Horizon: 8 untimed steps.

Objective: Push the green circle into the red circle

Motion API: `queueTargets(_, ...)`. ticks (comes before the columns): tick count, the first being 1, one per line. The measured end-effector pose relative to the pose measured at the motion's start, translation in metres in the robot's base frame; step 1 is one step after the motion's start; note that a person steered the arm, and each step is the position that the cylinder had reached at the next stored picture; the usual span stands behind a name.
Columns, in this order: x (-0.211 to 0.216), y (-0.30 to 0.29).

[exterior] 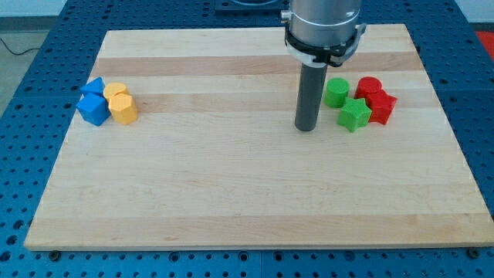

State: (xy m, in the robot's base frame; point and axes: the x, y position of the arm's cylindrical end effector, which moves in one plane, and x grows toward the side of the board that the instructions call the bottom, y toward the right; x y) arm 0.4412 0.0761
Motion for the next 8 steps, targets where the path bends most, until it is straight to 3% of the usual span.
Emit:
queueTargets(4, 0.0, 0.067)
queueTargets(6, -0.009, -0.038)
queueTargets(7, -0.053, -0.047)
queueTargets(8, -0.069, -0.032)
